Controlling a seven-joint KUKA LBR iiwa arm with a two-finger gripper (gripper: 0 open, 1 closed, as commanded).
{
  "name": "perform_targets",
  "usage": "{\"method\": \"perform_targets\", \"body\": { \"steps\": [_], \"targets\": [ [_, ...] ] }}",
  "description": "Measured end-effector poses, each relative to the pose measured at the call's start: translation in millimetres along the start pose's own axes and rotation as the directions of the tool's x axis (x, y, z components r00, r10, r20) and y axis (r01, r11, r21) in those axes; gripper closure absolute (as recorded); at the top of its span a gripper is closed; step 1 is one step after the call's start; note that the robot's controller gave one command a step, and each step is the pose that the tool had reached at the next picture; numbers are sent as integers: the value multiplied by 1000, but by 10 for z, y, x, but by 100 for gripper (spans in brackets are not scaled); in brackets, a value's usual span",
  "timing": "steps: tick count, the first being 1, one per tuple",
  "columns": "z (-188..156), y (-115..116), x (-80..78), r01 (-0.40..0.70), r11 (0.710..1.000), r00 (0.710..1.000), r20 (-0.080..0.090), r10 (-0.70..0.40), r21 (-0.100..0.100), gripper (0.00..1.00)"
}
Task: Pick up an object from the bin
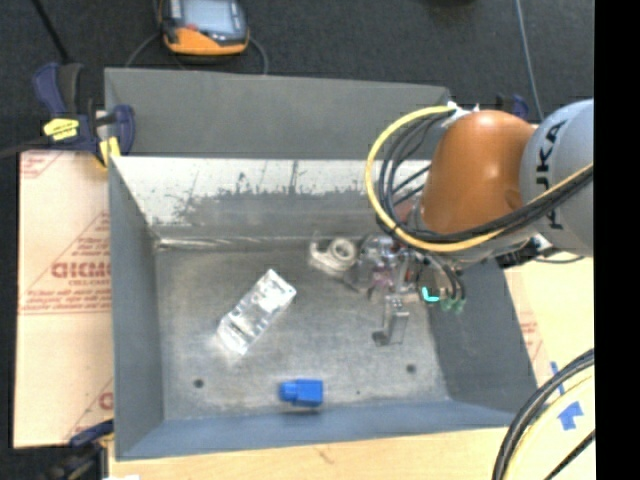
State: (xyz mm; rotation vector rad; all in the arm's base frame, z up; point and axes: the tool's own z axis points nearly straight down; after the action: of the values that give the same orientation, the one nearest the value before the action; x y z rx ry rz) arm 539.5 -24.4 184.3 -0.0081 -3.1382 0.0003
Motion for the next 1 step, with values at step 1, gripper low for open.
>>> {"method": "perform_targets", "body": {
  "steps": [1],
  "targets": [
    [489, -644, -269, -38, 999, 999, 6, 38, 3, 0]
  ]
}}
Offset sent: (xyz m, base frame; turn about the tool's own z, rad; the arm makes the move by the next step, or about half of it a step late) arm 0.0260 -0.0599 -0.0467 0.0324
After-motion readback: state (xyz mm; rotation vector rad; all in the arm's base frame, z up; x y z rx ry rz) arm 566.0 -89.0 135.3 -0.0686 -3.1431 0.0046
